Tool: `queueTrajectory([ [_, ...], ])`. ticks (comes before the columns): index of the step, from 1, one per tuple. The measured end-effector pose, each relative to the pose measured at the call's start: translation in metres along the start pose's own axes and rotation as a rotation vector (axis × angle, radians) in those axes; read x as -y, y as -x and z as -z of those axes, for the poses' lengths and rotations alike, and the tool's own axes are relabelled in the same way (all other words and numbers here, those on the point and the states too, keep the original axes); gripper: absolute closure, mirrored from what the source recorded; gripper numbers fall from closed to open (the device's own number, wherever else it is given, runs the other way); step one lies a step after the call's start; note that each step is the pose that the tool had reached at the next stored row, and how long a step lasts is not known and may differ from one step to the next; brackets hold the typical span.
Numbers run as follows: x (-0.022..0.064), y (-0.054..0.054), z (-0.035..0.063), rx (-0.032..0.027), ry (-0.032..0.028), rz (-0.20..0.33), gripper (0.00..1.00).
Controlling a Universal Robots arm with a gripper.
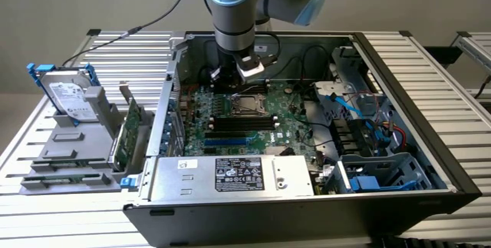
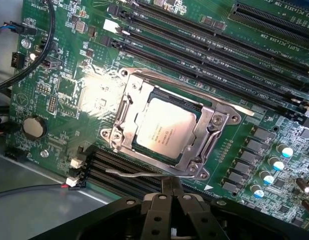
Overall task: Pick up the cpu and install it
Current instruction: 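Close the cpu cover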
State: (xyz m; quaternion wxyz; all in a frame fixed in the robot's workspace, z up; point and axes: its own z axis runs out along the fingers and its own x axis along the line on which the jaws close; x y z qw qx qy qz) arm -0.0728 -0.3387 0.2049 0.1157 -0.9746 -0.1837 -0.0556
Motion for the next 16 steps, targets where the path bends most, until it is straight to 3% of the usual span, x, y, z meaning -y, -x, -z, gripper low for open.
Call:
queueTrajectory([
  [16,-0.0024,-0.0028,-0.0048,-0.0004,-0.0004,0.01,0.89],
])
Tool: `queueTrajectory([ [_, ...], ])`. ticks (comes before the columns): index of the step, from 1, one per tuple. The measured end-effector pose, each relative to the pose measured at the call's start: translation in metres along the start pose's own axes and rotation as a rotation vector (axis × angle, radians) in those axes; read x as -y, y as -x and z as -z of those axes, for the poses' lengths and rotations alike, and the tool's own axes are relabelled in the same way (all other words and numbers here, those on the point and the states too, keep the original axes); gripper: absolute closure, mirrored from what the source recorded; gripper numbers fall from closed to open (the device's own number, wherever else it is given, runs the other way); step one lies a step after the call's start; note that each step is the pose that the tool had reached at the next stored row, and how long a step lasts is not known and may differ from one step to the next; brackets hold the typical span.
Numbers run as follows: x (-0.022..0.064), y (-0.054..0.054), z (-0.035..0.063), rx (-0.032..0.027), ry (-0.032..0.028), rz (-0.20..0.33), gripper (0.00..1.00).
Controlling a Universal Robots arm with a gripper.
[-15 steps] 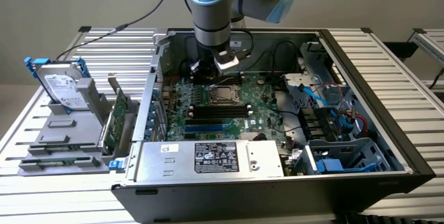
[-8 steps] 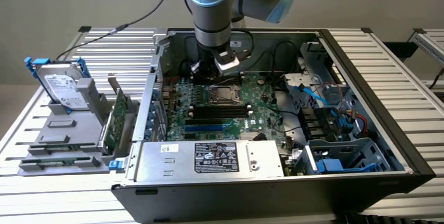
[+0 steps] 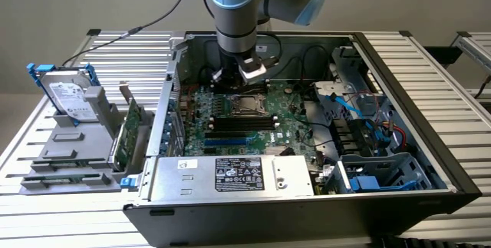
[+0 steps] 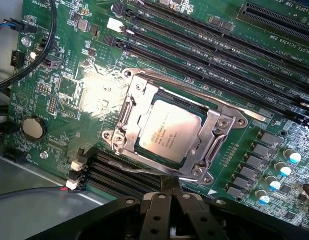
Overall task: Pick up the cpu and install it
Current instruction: 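Close the cpu cover, then install the first cpu locking lever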
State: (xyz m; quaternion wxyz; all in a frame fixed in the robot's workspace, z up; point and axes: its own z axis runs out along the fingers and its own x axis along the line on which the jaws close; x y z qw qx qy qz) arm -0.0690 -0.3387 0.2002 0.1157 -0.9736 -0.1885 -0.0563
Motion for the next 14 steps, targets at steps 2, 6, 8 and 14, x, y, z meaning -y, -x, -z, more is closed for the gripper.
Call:
queueTrajectory([
  [2,-0.0003,-0.0006,-0.0004,0.0002,-0.0001,0.001,0.89],
  [6,-0.0011,-0.0021,-0.0011,0.0005,-0.0005,0.003,0.89],
  [8,-0.0016,-0.003,-0.0015,0.0007,-0.0006,0.004,0.89],
  [14,-0.0027,-0.0052,-0.0026,0.001,-0.0009,0.007,0.89],
])
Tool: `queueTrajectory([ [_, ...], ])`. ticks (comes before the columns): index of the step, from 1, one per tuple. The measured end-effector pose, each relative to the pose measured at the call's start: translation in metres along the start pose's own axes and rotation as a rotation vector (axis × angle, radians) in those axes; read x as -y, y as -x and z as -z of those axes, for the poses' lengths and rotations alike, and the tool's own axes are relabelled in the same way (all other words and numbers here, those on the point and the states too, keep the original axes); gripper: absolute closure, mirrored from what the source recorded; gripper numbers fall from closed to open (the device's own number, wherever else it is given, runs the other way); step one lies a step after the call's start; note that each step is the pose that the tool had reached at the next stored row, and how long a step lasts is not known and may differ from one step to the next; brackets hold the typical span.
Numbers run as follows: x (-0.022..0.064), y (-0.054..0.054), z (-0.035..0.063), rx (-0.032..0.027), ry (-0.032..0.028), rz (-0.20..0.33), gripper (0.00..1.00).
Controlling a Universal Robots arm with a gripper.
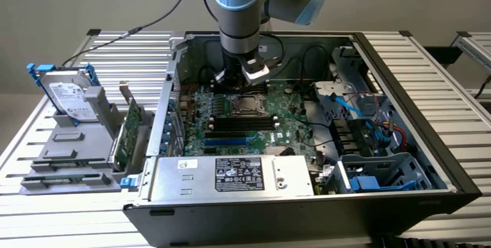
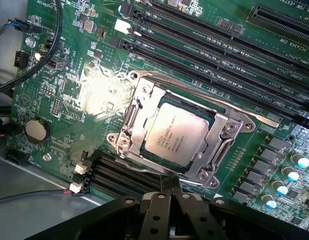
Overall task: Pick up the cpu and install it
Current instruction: 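Install the first cpu locking lever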
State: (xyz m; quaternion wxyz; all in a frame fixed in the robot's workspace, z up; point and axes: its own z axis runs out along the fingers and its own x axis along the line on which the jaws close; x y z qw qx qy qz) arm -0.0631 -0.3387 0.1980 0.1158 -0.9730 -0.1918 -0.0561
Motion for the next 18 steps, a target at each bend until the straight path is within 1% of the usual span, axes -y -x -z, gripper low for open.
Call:
queueTrajectory([
  [18,-0.0018,-0.0039,-0.001,0.0003,-0.0004,0.002,0.89],
])
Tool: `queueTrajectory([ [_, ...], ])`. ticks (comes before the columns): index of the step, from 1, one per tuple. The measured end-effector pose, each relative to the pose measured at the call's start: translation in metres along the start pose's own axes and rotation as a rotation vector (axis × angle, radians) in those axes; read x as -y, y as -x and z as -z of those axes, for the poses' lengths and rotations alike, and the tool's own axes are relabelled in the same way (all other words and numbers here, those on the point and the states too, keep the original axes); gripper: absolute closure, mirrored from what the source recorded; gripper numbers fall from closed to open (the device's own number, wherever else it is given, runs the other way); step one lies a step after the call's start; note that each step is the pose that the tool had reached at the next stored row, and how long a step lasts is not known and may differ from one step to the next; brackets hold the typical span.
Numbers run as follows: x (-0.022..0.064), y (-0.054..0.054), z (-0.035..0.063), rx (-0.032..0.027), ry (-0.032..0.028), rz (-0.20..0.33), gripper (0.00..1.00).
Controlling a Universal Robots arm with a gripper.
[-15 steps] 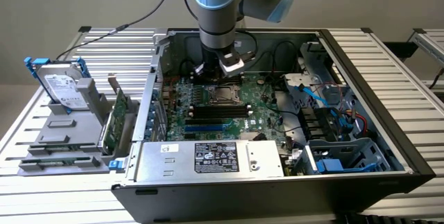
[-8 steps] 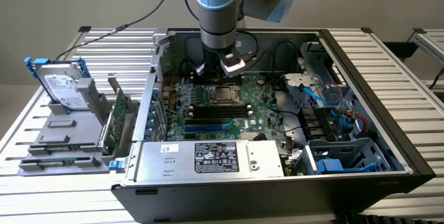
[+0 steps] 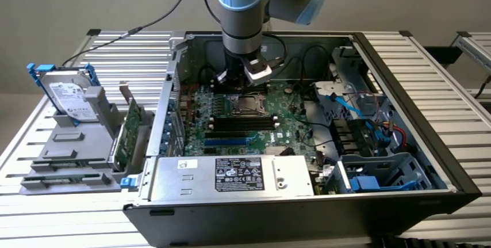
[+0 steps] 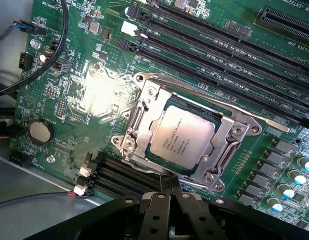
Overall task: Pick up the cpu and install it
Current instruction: 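Install the first cpu locking lever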
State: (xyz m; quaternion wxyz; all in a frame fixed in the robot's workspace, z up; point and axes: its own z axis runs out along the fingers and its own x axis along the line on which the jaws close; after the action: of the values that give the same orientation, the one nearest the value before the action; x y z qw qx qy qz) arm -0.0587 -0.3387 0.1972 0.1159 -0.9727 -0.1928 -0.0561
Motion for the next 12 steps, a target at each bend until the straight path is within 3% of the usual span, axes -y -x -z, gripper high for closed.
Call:
queueTrajectory([
  [12,-0.0004,-0.0009,-0.0001,0.0,0.0,0.0,0.89],
])
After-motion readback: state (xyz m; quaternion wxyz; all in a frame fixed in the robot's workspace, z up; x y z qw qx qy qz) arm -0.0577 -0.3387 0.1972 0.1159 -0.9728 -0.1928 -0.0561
